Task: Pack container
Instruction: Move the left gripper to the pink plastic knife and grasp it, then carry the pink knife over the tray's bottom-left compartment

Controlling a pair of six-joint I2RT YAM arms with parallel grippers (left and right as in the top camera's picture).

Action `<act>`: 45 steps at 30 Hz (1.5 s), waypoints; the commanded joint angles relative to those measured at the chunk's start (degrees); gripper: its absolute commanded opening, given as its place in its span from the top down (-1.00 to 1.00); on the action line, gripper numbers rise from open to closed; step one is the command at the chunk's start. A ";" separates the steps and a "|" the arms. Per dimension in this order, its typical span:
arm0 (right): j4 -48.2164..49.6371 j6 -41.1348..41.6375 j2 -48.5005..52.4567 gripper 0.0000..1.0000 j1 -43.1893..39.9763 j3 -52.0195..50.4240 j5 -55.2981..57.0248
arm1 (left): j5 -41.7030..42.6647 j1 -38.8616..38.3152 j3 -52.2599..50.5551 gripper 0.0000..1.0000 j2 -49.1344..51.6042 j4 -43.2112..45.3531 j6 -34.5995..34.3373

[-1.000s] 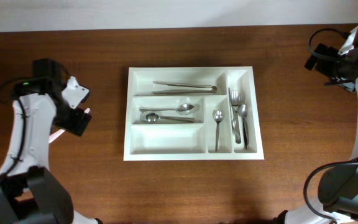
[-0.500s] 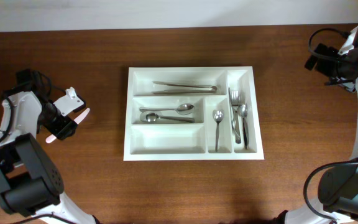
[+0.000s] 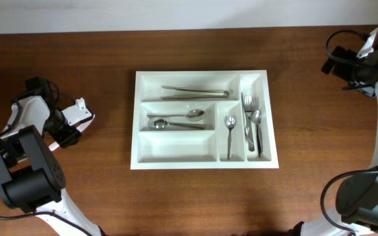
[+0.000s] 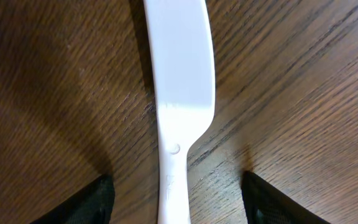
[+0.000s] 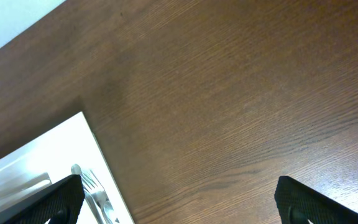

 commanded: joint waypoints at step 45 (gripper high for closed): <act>0.20 -0.17 -0.33 -0.97 -0.22 1.11 -0.09 | 14.73 -31.10 4.92 0.96 -31.10 -11.34 2.01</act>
